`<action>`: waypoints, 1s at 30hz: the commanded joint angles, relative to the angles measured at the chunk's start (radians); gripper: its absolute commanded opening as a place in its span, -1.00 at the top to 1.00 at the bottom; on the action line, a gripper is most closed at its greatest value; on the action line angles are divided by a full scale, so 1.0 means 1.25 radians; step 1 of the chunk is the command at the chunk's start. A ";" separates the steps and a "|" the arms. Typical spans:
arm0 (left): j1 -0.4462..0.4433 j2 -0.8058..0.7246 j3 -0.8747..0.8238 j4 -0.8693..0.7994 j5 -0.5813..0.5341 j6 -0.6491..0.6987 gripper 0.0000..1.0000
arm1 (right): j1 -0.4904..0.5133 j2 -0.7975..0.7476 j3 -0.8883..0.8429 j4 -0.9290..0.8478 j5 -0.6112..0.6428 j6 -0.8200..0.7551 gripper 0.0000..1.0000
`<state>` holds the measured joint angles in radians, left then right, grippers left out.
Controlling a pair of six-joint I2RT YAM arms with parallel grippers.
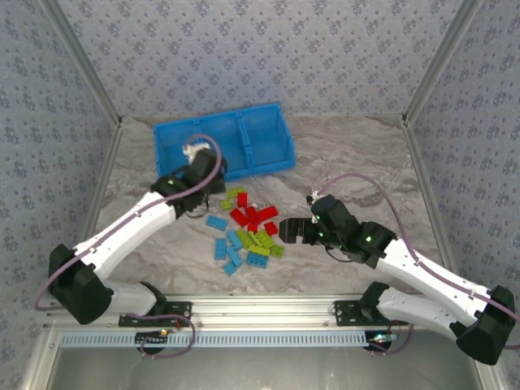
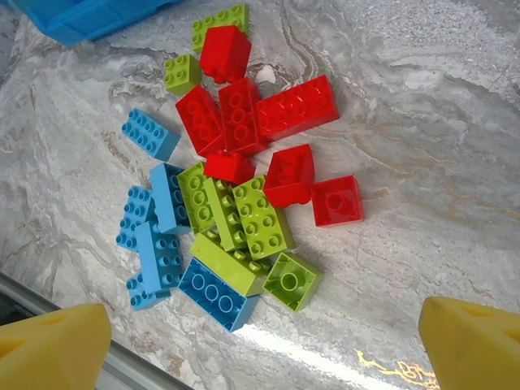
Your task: Sort the legos into containers by color
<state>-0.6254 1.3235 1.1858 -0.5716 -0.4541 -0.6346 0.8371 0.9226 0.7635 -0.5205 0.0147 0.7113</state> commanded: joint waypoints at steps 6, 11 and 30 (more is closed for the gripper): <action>0.276 0.288 0.218 0.007 -0.006 0.081 0.47 | 0.005 -0.016 0.027 -0.019 0.014 0.018 -1.00; 0.354 0.448 0.343 0.020 0.083 0.076 0.46 | 0.013 -0.039 0.020 -0.036 0.028 0.028 -1.00; 0.181 0.019 0.067 0.022 0.171 0.018 -0.17 | 0.020 -0.012 -0.003 0.017 0.039 0.039 -1.00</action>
<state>-0.3202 1.4769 1.3979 -0.5571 -0.2264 -0.5632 0.8562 0.8925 0.7639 -0.5289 0.0422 0.7452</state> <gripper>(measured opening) 0.580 0.999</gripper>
